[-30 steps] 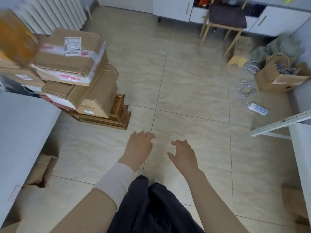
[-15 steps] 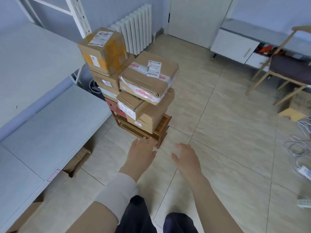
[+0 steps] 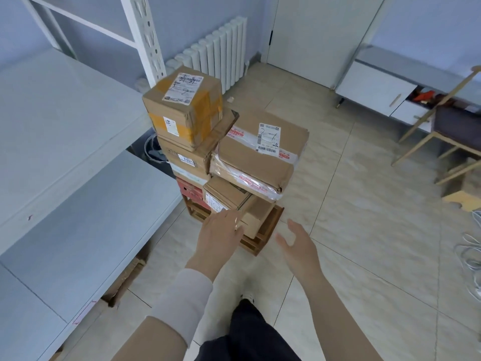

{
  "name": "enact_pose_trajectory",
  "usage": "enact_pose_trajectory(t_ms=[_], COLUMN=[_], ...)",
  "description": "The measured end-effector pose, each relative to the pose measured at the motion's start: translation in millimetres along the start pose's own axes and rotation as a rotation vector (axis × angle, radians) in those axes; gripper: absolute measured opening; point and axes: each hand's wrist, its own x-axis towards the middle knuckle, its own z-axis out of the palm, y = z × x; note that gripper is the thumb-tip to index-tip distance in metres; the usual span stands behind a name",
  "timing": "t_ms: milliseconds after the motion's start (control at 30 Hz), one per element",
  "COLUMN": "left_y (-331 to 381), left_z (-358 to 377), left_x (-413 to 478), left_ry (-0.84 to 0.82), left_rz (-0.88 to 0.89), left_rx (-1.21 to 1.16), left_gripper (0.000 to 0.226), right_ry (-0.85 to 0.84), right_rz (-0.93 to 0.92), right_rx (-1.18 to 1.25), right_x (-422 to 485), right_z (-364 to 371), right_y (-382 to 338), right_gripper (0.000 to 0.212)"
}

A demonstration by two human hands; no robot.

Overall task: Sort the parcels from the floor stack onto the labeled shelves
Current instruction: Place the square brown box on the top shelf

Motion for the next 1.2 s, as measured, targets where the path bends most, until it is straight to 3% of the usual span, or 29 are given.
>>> enact_pose_trajectory(t_ms=[200,500,633,833,1200], left_y=[-4,-20,-29,-42,-57], left_z=[-22,-48,-47,-37,-33], left_x=[84,194,231,262,279], left_ry=[0.029,0.111,0.066,-0.067,-0.024], left_rz=[-0.048,-0.144,-0.148,-0.174,-0.18], left_rx=[-0.122,-0.165,-0.217,-0.279,-0.386], left_gripper=[0.035,0.044,0.047,0.048,0.047], right_ry=[0.099,0.079,0.092,0.169,0.261], right_rz=[0.099,0.35,0.46,0.568,0.587], right_rx=[0.232,0.5,0.596,0.668,0.733], right_x=[78,167,192,214,232], right_z=[-9,-16,-6,4,30], right_y=[-13,-23,-22,-23,-26], right_gripper=[0.063,0.071,0.073,0.074,0.069])
